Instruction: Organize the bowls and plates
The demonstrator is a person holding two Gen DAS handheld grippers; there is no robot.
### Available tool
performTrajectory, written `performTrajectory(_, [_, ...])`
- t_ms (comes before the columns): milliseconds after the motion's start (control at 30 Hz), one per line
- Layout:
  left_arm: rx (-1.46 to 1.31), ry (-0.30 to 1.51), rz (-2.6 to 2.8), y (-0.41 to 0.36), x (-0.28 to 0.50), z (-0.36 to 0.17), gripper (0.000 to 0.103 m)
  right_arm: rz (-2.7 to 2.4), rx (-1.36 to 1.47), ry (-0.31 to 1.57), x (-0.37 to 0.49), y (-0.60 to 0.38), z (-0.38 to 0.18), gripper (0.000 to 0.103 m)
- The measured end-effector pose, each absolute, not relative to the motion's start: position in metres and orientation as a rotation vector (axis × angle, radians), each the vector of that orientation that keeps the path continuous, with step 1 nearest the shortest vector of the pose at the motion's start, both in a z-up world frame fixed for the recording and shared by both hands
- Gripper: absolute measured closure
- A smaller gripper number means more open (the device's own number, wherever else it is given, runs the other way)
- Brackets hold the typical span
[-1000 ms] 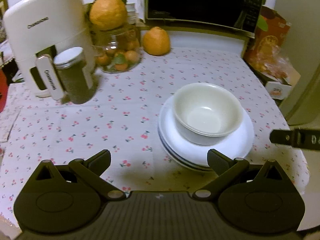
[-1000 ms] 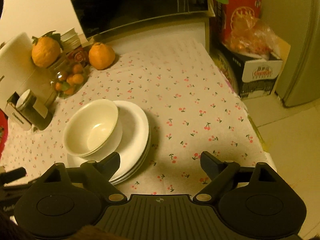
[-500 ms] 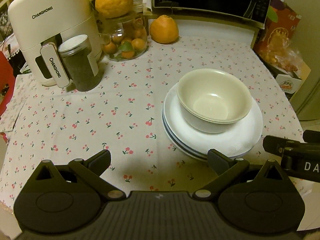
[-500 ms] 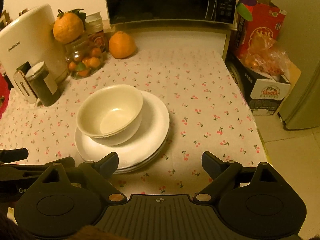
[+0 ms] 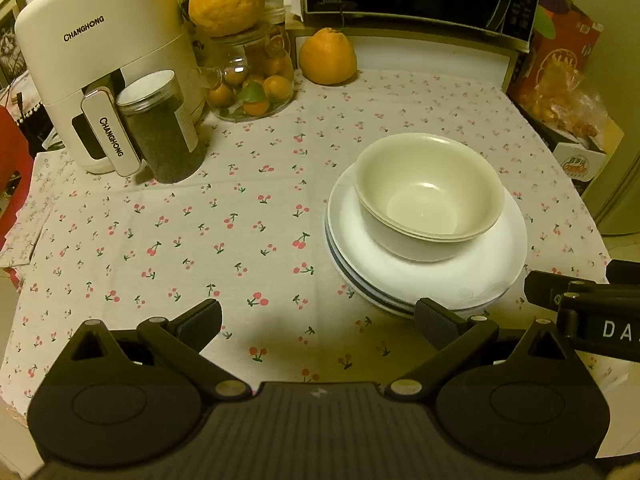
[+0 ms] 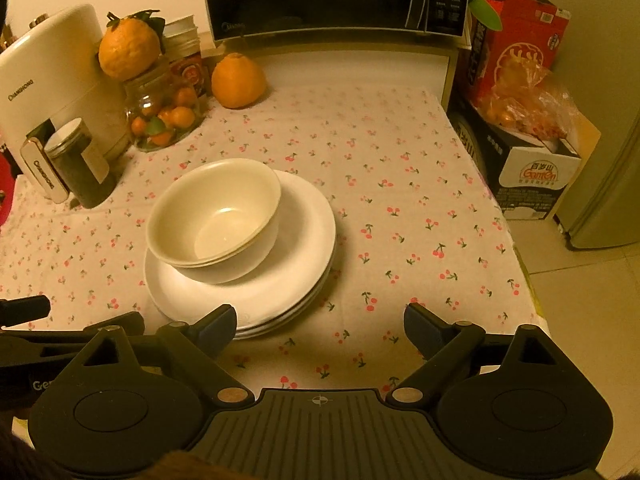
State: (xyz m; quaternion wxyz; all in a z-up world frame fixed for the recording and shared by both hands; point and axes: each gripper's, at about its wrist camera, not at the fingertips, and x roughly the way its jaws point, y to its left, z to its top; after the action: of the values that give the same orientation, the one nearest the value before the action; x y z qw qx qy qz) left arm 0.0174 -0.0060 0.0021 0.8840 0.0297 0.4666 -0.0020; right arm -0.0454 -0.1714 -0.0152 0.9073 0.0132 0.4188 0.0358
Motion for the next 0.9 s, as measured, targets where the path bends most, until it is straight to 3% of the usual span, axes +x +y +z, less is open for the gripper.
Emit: performTrajectory(900, [0.067, 0.984, -0.010, -0.0049, 0.0175, 0.0011, 0.000, 0.071, 0.041, 0.875, -0.0446, -0.1722, -0.0171, 0.010])
